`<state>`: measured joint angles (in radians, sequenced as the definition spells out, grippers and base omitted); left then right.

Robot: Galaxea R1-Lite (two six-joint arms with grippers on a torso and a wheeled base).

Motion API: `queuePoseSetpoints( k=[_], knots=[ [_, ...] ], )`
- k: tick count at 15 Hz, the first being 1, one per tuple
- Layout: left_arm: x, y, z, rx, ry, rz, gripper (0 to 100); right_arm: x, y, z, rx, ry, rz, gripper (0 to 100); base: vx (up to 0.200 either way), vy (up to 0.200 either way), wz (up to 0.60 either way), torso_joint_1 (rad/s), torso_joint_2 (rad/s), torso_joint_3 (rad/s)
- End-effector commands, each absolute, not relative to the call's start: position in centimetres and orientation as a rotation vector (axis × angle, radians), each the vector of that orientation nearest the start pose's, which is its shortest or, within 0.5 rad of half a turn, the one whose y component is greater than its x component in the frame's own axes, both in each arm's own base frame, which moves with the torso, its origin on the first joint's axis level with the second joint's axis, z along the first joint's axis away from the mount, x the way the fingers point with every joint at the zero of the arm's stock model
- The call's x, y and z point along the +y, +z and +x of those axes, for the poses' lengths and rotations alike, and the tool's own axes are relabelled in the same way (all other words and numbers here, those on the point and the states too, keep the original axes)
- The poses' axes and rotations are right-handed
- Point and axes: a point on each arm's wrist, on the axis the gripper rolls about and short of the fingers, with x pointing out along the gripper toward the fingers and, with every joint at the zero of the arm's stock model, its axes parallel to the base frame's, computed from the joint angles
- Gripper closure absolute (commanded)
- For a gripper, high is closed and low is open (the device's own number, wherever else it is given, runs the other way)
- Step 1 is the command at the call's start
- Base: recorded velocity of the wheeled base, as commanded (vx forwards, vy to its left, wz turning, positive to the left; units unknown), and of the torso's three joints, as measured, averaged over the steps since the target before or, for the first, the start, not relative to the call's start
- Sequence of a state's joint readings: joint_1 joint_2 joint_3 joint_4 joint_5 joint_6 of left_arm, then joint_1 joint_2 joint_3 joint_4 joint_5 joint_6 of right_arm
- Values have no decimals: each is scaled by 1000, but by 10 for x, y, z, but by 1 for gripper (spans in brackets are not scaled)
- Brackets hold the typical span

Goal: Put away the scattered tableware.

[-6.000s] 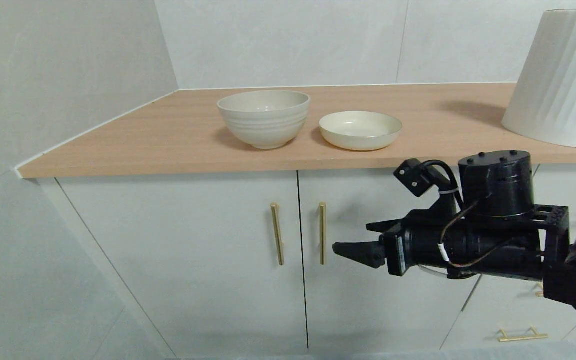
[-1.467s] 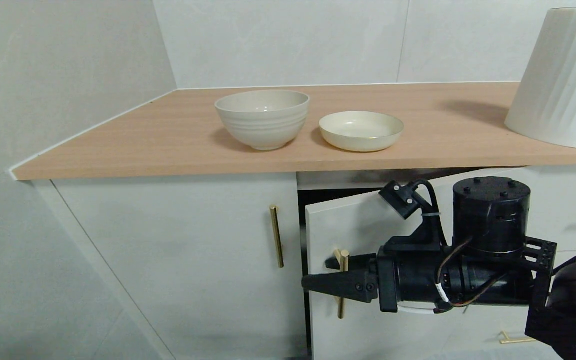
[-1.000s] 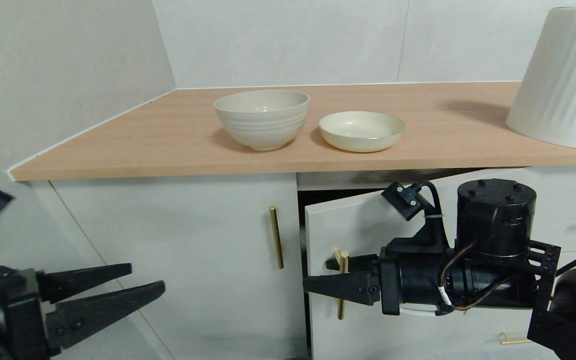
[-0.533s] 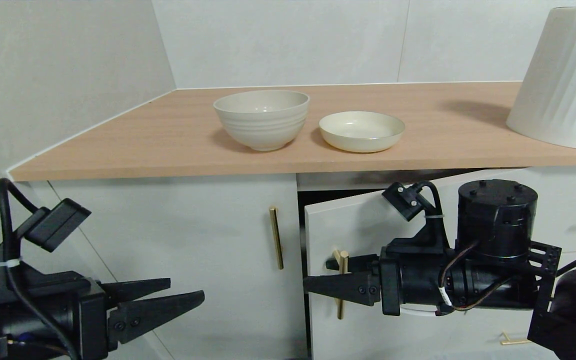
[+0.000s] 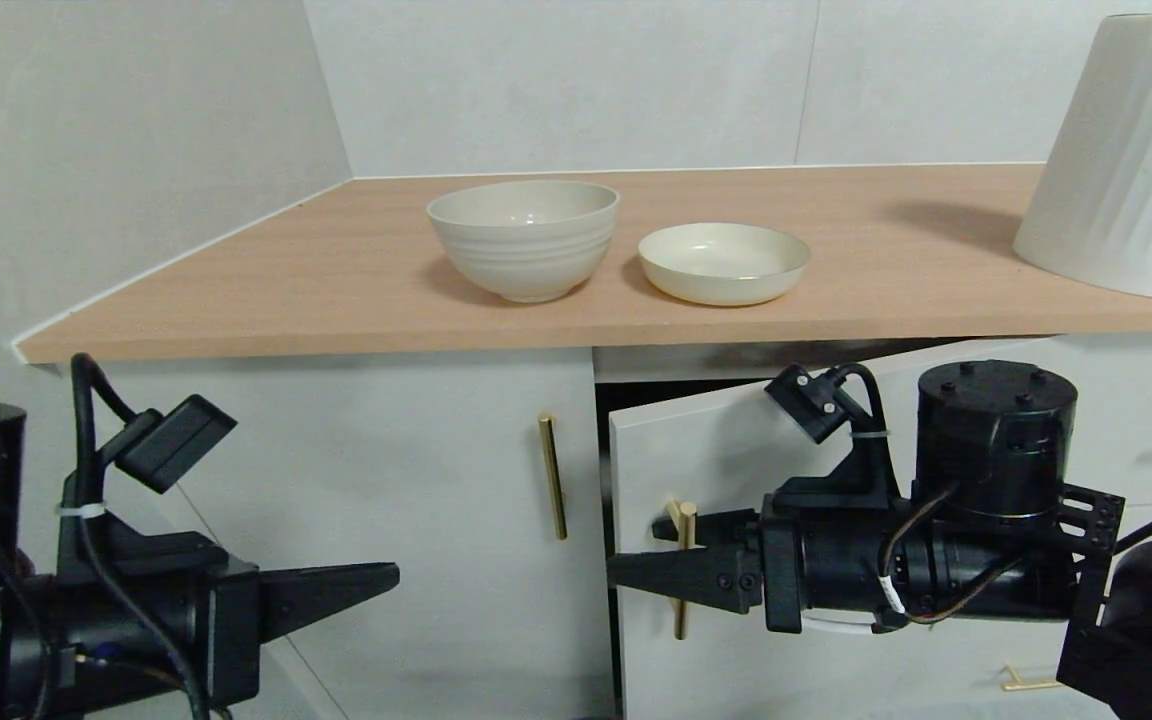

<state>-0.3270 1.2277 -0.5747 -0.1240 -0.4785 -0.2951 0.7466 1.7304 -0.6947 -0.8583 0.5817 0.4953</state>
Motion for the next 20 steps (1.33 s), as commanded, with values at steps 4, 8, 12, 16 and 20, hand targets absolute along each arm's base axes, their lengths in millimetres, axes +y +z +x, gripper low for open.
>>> queuePoseSetpoints(
  k=[4, 8, 12, 16, 20],
  knots=[
    [-93, 172, 195, 649, -775, -293, 100, 212, 167, 211, 506, 1250, 404, 0, 0, 0, 0, 0, 0, 0],
    [-132, 141, 219, 639, -881, -274, 100, 210, 166, 209, 516, 1249, 407, 0, 0, 0, 0, 0, 0, 0],
    [-161, 125, 230, 522, -954, -411, 100, 207, 169, 206, 508, 1251, 408, 0, 0, 0, 0, 0, 0, 0],
    [-171, 114, 241, 464, -979, -437, 100, 206, 170, 205, 507, 1252, 408, 0, 0, 0, 0, 0, 0, 0],
    [-179, 106, 244, 352, -1023, -442, 100, 205, 169, 204, 513, 1255, 407, 0, 0, 0, 0, 0, 0, 0]
  ],
)
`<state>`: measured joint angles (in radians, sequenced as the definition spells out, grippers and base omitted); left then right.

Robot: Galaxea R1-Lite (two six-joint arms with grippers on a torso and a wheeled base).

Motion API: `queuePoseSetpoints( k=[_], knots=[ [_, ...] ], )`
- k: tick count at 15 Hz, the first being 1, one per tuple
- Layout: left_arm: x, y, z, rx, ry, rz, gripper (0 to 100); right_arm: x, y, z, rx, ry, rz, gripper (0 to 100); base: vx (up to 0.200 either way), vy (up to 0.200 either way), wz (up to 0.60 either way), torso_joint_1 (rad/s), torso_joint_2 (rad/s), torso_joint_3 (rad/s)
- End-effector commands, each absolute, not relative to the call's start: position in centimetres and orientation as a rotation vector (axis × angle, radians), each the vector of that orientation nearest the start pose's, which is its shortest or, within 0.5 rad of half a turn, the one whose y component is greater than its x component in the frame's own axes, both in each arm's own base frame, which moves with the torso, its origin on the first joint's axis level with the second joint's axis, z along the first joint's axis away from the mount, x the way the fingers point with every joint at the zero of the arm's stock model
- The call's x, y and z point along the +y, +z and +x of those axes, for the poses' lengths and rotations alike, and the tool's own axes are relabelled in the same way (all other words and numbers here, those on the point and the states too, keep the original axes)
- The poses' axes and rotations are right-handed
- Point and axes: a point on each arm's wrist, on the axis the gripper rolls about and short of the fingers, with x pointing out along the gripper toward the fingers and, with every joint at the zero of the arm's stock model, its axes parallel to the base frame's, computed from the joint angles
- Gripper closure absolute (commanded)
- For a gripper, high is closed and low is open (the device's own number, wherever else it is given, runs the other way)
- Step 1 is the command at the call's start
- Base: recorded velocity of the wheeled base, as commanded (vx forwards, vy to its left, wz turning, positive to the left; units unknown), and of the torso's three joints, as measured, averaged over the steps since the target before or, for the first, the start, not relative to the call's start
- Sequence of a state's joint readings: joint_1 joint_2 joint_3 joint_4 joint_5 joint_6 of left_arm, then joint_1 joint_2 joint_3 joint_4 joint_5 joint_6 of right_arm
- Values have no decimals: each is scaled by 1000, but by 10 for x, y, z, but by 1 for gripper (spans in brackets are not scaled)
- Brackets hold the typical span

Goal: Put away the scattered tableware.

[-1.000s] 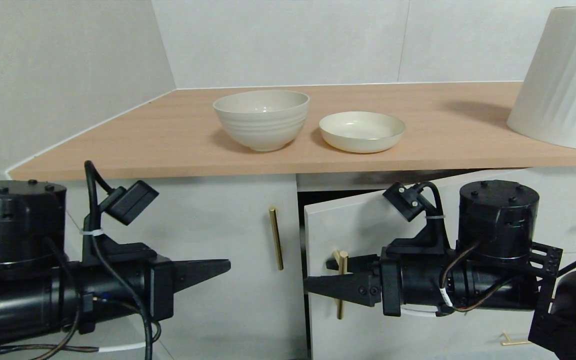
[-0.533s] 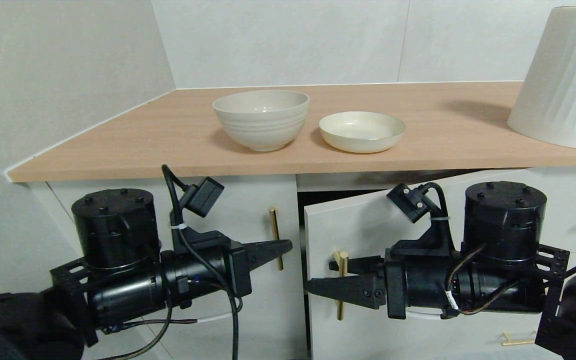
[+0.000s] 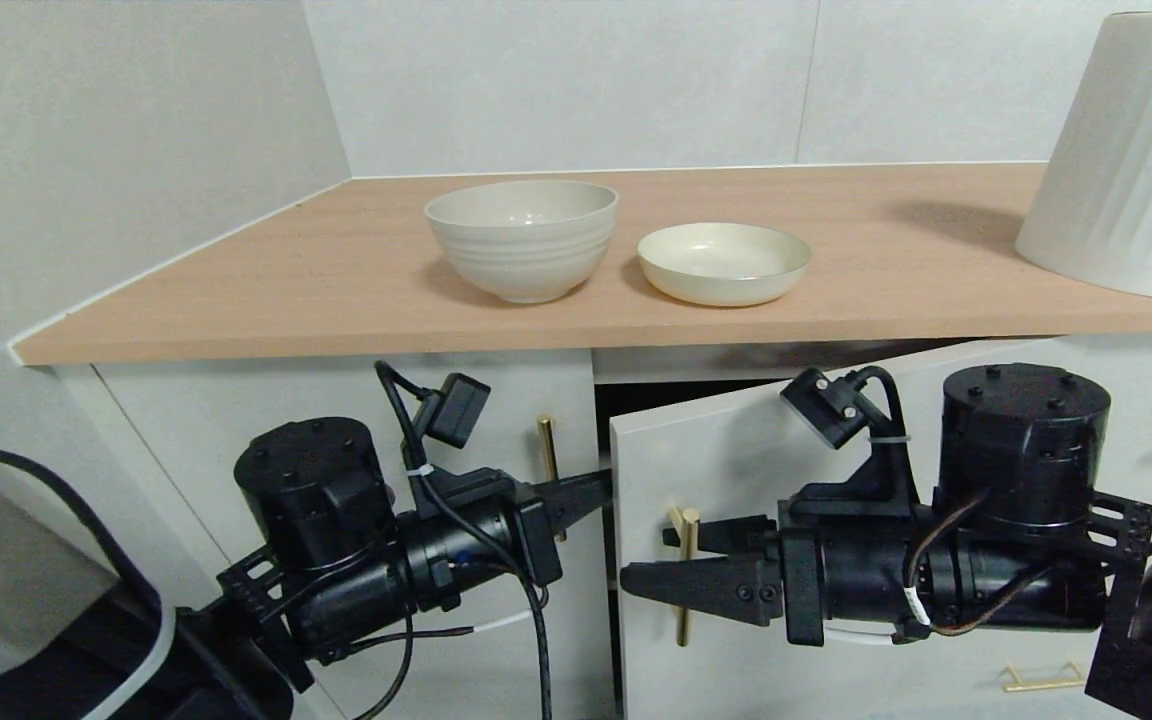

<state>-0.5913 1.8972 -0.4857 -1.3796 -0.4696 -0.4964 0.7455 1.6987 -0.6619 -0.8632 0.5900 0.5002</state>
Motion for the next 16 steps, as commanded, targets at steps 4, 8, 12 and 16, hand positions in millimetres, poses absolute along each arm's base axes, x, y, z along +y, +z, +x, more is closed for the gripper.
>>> queuePoseSetpoints(
  k=[4, 8, 12, 16],
  knots=[
    [-182, 108, 243, 311, -1046, -444, 100, 196, 168, 202, 510, 1233, 405, 0, 0, 0, 0, 0, 0, 0],
    [-186, 115, 246, 270, -1067, -442, 100, 177, 171, 202, 491, 1188, 413, 0, 0, 0, 0, 0, 0, 0],
    [-192, 124, 255, 222, -1080, -429, 100, 158, 155, 186, 468, 1174, 289, 0, 0, 0, 0, 0, 0, 0],
    [-196, 113, 263, 216, -1071, -245, 100, 153, 148, 160, 477, 1009, 197, 0, 0, 0, 0, 0, 0, 0]
  ],
)
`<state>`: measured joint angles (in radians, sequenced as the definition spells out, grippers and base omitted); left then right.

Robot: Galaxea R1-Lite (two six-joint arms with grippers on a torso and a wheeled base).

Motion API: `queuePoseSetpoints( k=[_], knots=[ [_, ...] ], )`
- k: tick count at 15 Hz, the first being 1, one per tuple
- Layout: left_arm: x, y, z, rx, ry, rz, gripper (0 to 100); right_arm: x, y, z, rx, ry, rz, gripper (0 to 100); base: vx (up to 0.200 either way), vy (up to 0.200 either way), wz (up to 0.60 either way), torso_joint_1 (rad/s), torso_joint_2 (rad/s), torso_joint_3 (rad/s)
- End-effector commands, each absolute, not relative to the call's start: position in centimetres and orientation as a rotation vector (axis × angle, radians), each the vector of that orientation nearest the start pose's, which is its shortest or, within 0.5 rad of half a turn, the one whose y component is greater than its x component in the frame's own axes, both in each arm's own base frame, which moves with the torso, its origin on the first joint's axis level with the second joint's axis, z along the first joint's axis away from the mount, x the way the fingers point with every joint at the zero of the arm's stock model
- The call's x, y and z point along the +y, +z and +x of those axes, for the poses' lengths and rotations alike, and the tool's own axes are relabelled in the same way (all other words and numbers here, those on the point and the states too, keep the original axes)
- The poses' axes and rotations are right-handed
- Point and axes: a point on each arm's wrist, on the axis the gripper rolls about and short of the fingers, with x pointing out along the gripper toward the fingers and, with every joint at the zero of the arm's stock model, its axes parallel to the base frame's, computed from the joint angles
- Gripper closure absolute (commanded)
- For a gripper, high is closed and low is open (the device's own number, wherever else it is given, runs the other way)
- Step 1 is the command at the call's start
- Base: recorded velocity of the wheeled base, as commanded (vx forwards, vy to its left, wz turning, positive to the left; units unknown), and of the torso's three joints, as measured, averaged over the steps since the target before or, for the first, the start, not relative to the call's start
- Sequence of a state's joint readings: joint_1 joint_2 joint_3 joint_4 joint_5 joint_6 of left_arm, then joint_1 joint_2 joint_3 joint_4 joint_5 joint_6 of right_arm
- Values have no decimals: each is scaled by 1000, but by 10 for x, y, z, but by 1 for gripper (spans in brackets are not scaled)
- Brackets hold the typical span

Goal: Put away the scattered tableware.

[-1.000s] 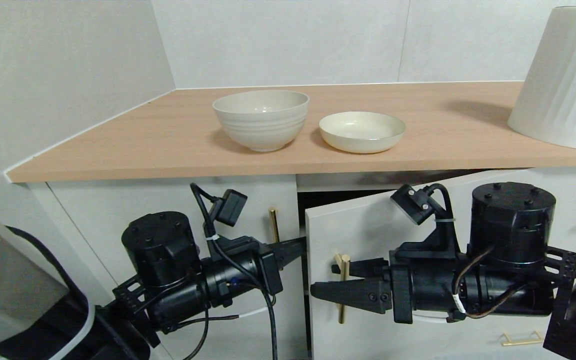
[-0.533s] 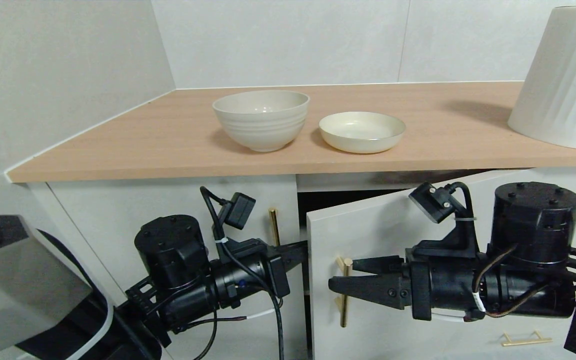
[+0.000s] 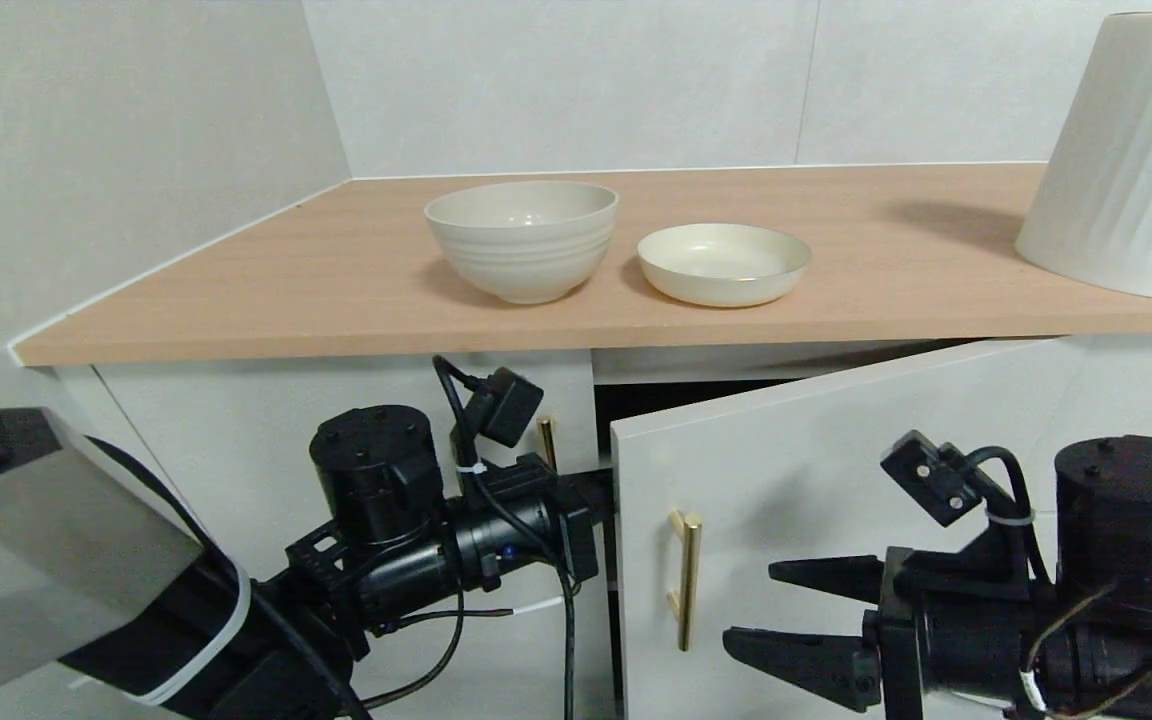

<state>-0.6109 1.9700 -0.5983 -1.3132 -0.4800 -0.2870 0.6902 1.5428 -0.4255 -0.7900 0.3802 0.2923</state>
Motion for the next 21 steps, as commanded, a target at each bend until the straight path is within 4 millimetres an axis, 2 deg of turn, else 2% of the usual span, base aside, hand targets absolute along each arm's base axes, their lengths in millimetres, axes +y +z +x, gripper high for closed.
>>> queuePoseSetpoints(
  k=[1, 3, 5, 14, 20, 21],
  knots=[
    [-196, 112, 263, 217, -1071, -218, 100, 153, 149, 152, 475, 933, 169, 0, 0, 0, 0, 0, 0, 0],
    [-199, 119, 267, 185, -1075, -219, 100, 150, 155, 134, 453, 880, 150, 0, 0, 0, 0, 0, 0, 0],
    [-199, 121, 266, 173, -1077, -218, 100, 143, 155, 127, 463, 878, 145, 0, 0, 0, 0, 0, 0, 0],
    [-208, 119, 271, 165, -1090, -218, 100, 144, 147, 122, 500, 891, 116, 0, 0, 0, 0, 0, 0, 0],
    [-212, 114, 273, 181, -1096, -216, 100, 145, 146, 120, 505, 897, 110, 0, -200, 0, 0, 2, 4, 1],
    [-213, 112, 274, 186, -1095, -216, 100, 145, 145, 120, 508, 896, 108, 0, 0, 0, 0, 0, 0, 0]
  ],
)
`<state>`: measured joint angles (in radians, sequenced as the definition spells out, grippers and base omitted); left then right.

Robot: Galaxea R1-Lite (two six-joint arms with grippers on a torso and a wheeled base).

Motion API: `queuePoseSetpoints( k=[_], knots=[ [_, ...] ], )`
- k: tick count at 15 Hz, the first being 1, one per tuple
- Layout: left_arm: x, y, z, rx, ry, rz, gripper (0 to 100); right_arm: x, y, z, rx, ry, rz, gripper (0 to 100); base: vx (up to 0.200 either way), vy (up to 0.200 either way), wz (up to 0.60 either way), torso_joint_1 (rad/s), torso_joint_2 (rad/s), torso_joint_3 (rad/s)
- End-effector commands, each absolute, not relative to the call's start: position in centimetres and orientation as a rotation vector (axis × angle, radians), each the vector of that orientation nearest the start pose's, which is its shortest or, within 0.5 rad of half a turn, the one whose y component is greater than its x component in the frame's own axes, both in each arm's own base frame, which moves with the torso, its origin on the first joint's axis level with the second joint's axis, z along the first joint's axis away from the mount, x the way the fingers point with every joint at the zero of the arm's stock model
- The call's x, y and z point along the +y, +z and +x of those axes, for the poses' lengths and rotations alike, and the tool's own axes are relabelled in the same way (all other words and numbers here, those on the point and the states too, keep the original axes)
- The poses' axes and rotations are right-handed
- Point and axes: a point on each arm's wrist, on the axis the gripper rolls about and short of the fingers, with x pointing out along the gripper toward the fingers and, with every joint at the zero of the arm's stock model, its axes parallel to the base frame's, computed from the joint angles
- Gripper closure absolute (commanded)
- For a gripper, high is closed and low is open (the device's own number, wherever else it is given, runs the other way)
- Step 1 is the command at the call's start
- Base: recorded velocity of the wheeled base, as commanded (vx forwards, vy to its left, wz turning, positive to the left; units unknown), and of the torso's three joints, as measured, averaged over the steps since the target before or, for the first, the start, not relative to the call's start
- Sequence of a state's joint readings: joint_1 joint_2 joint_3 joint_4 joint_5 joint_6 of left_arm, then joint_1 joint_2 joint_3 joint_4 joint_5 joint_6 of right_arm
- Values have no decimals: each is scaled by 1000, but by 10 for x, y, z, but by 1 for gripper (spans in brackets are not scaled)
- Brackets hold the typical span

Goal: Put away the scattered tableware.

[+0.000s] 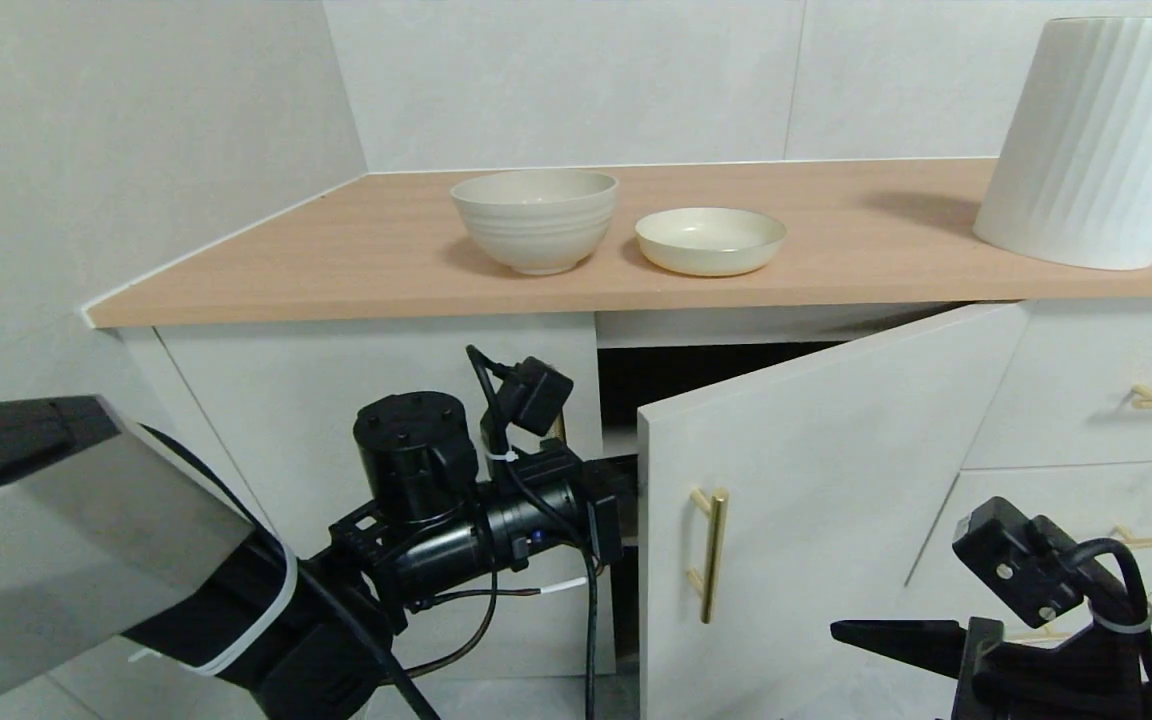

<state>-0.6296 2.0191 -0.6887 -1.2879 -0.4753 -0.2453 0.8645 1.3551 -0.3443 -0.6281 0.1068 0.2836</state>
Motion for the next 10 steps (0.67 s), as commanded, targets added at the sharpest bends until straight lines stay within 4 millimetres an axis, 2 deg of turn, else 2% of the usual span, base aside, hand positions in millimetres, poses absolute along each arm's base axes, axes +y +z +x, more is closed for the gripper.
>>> queuePoseSetpoints(
  k=[1, 9, 10],
  knots=[
    [-215, 109, 277, 190, -1095, -216, 100, 145, 145, 120, 511, 897, 107, 0, 0, 0, 0, 0, 0, 0],
    [-222, 103, 287, 187, -1090, -217, 100, 146, 144, 120, 519, 908, 104, 0, 0, 0, 0, 0, 0, 0],
    [-223, 102, 288, 188, -1089, -219, 100, 147, 144, 120, 521, 908, 103, 0, -200, 0, 0, 2, 2, 7]
  ],
)
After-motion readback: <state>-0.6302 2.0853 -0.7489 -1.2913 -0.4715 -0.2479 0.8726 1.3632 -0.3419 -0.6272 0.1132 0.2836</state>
